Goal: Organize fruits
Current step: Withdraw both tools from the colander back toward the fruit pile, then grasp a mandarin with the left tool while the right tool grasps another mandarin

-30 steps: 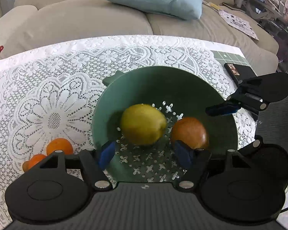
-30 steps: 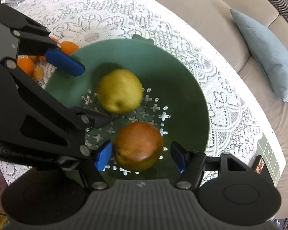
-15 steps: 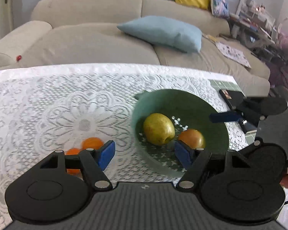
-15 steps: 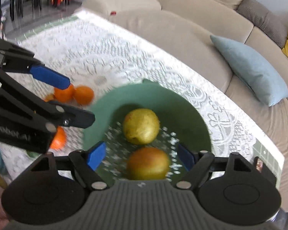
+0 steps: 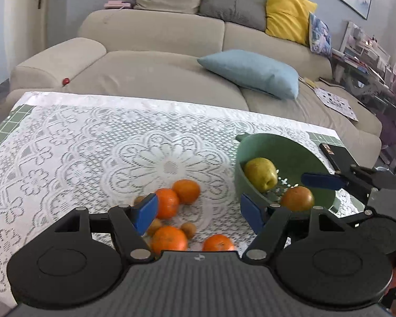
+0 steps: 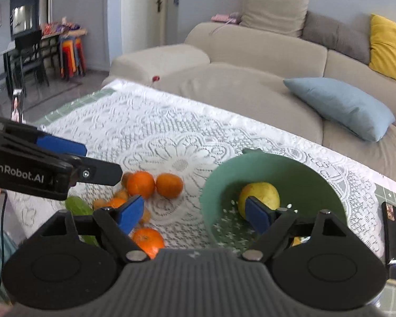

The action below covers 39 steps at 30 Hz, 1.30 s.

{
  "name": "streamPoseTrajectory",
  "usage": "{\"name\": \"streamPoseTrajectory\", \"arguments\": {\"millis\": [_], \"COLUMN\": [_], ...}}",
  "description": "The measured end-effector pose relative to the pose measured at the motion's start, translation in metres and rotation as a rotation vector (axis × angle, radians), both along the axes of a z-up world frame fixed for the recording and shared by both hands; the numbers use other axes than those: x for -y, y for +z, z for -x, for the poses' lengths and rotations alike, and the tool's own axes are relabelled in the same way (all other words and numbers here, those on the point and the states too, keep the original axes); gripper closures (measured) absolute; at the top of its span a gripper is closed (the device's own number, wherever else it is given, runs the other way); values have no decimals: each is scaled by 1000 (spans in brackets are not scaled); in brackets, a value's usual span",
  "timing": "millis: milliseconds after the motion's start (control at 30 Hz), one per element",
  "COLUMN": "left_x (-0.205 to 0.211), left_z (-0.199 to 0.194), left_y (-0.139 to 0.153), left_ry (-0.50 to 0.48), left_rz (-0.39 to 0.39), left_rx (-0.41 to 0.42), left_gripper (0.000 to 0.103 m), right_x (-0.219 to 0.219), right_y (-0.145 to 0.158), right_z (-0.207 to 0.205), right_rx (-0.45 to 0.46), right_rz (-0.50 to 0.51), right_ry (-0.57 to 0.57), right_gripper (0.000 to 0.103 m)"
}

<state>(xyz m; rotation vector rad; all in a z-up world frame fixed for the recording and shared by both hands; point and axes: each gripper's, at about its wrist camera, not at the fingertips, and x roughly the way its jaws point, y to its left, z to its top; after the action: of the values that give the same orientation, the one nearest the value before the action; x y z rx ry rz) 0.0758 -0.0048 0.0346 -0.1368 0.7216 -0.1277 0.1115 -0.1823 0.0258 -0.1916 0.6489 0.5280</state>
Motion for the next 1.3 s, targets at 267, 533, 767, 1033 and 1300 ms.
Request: {"name": "streamPoseTrajectory", "arguments": {"millis": [267, 533, 767, 1033, 1300], "left_x": [-23, -37, -46, -34, -22], "left_z": [18, 26, 25, 15, 8], "left_y": [-22, -50, -70, -81, -84], "left_ry": [9, -49, -55, -76, -101], "left_rz": [-4, 44, 92, 48, -20], "left_rx": [25, 3, -1, 10, 23], "left_gripper": [20, 28, 37, 39, 40], "right_x": [-7, -13, -18, -20, -21], "right_y": [-23, -50, -72, -91, -100], "right_z": [25, 42, 39, 24, 15], "right_rx": [55, 42, -20, -89, -124], "right_rz": [-101, -117, -144, -194, -215], "right_ry": [-95, -138, -118, -127, -110], "right_gripper": [21, 32, 47, 52, 56]}}
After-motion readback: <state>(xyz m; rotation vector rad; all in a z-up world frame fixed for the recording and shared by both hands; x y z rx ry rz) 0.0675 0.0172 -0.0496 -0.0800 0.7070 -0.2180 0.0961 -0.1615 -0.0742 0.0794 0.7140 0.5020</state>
